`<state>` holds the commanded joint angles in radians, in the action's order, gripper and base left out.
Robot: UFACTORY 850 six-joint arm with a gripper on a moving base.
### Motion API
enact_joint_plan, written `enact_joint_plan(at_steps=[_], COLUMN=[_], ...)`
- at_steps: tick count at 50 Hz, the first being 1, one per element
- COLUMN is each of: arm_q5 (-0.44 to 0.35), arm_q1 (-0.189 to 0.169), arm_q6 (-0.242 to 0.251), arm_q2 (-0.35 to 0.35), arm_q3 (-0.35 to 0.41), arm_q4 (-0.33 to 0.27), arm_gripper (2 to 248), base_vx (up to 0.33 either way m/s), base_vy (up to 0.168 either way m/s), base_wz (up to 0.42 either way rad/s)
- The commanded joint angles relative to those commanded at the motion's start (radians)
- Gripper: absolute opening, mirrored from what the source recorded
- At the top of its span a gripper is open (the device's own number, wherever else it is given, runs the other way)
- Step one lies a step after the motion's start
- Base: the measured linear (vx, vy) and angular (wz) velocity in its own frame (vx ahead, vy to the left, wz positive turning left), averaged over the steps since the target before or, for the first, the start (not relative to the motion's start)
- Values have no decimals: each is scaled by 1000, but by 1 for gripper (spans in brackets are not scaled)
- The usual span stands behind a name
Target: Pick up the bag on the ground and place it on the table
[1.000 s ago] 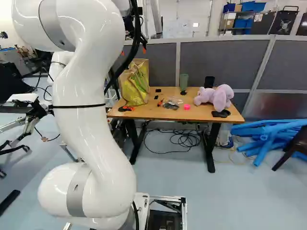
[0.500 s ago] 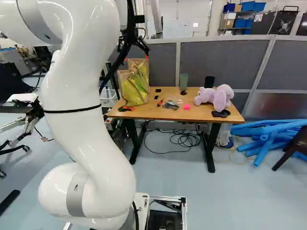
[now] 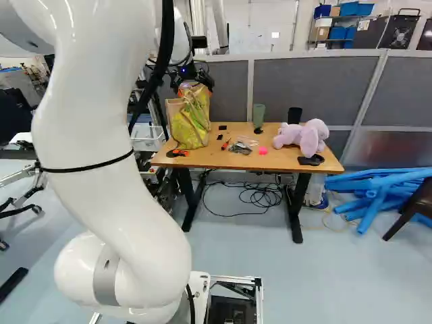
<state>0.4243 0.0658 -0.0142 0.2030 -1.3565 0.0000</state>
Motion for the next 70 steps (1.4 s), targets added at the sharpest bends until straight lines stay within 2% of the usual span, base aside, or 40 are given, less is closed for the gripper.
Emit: enact_joint_plan(at_steps=[41,70], arm_q5=[-569,-892], arm_q1=[-29,-45], arm_q6=[6,10], arm_q2=[-211,-332], arm_q3=[557,873], arm_q4=[0,0], arm_gripper=[247,247], base_vx=[0,0], base_vy=[0,0], base_wz=[0,0])
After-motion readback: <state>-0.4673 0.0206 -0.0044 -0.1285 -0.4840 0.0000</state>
